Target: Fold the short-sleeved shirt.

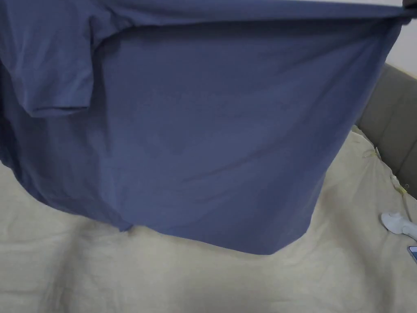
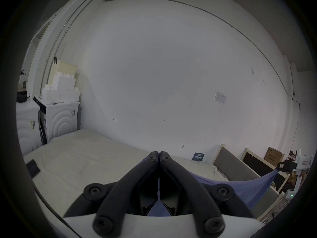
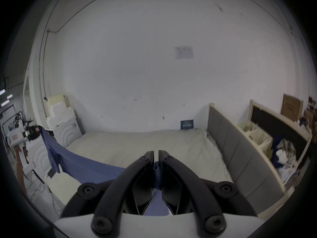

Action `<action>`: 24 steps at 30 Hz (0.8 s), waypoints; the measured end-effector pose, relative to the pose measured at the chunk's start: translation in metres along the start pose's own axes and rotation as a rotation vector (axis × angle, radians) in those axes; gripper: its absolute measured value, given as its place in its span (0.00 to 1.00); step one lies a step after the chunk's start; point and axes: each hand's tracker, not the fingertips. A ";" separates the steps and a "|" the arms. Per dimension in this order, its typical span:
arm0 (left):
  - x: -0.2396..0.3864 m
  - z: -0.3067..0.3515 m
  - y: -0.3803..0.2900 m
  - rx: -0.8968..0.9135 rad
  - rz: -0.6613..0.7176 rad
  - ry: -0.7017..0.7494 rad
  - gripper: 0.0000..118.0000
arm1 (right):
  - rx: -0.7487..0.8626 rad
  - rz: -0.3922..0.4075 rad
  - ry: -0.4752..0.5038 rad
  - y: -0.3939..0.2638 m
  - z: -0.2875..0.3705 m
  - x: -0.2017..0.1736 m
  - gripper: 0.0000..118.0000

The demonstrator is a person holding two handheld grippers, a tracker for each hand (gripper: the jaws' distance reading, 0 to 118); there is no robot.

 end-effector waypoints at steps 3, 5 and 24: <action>0.013 -0.018 0.027 -0.014 -0.092 0.051 0.00 | 0.010 0.038 -0.035 0.030 -0.012 -0.011 0.04; 0.021 -0.035 0.040 -0.032 -0.140 0.107 0.00 | 0.022 0.059 -0.063 0.046 -0.024 -0.019 0.04; 0.111 -0.257 0.093 0.114 -0.278 0.423 0.00 | 0.169 0.120 -0.359 0.143 -0.207 -0.054 0.04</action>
